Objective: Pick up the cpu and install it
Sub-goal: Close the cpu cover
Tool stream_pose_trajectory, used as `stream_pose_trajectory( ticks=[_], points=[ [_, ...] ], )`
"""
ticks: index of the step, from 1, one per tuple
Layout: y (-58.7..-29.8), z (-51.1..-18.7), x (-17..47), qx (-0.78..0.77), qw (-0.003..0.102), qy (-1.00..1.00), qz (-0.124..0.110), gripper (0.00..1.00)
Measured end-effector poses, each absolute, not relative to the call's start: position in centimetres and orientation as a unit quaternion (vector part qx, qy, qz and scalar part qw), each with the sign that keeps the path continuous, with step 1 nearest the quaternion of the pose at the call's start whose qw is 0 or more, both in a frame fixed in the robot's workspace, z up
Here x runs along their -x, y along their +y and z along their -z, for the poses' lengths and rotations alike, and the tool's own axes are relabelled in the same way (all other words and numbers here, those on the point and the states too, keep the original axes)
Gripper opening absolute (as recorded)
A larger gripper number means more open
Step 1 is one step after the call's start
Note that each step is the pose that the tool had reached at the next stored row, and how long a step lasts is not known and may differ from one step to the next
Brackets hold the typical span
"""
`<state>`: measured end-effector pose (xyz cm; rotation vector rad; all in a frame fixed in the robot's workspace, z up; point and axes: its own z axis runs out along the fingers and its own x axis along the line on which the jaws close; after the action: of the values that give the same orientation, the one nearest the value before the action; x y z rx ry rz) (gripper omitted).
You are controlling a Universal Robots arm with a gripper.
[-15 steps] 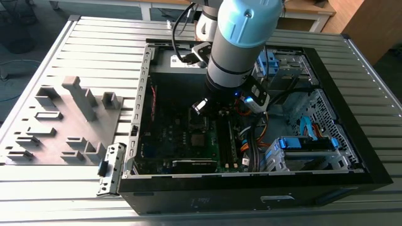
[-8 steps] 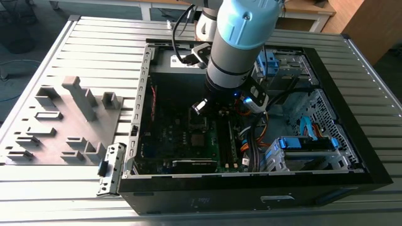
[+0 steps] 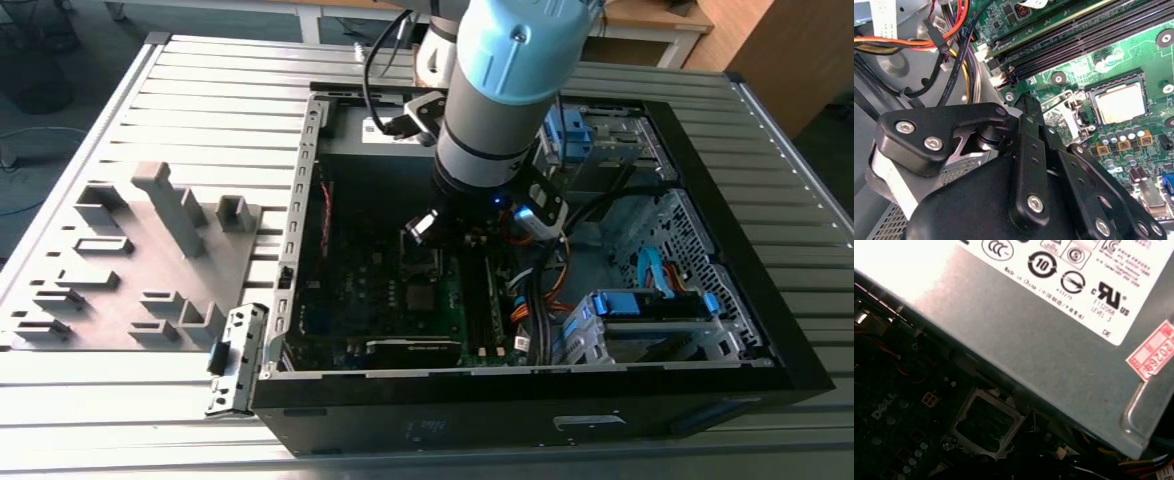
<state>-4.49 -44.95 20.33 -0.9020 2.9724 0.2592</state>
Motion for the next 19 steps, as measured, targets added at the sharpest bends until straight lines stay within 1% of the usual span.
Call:
stream_pose_trajectory(
  ticks=[9, 19],
  points=[
    [-45.13, -20.41, 4.67, 0.289, 0.012, 0.954, -0.083, 0.11],
    [-45.68, -21.19, 4.66, 0.289, 0.013, 0.953, -0.084, 0.11]
  ],
)
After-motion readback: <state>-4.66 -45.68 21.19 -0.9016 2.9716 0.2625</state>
